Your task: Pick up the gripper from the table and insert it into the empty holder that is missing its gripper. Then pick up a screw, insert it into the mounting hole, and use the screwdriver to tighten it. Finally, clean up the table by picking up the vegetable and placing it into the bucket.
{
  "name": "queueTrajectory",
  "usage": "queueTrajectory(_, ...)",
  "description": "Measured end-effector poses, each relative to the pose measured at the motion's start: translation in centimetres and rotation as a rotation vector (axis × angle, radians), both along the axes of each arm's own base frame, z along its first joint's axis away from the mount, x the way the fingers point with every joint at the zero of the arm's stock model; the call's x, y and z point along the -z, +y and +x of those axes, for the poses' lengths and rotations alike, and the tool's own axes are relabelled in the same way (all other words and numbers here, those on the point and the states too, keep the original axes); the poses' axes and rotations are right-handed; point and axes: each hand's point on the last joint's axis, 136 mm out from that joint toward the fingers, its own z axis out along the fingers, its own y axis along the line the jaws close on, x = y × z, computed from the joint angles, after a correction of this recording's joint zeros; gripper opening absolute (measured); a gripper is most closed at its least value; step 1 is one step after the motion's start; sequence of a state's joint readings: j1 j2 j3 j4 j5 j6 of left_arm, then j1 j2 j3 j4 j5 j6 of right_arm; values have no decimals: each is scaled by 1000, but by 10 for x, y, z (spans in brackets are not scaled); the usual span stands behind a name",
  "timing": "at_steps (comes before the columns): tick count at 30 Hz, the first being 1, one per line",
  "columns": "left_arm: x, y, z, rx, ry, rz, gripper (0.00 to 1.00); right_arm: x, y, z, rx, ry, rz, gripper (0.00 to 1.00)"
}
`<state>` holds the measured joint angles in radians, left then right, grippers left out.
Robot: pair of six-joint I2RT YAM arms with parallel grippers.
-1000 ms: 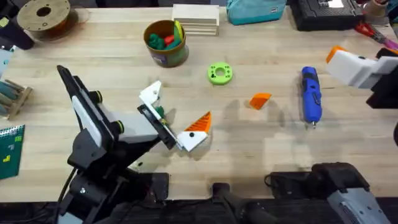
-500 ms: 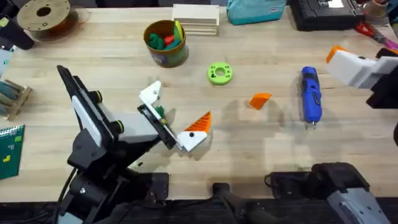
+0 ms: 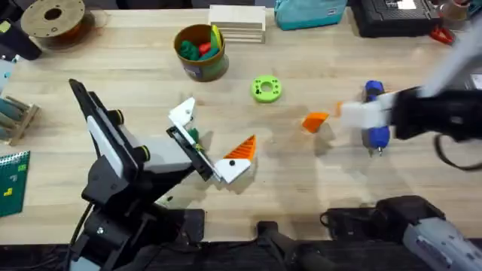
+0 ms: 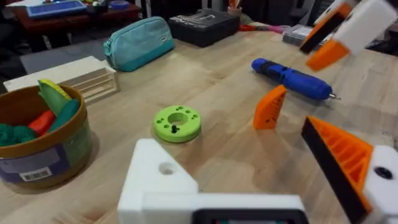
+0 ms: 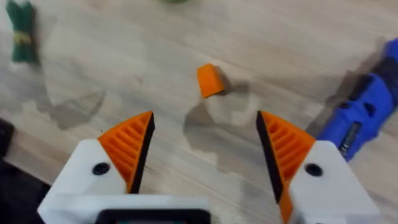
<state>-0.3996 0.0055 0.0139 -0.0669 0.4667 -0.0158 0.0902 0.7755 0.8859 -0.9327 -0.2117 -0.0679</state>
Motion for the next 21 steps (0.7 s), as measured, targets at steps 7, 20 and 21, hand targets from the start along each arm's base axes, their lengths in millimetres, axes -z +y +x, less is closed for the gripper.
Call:
queueTrajectory(7, 0, 0, 0, 0, 0, 0, 987, 52, 27, 1, -209, 236, -147, 953)
queueTrajectory(20, 0, 0, 0, 0, 0, 0, 987, 92, 37, 34, -391, 253, -312, 898)
queueTrajectory(21, 0, 0, 0, 0, 0, 0, 987, 94, 37, 35, -396, 257, -316, 854)
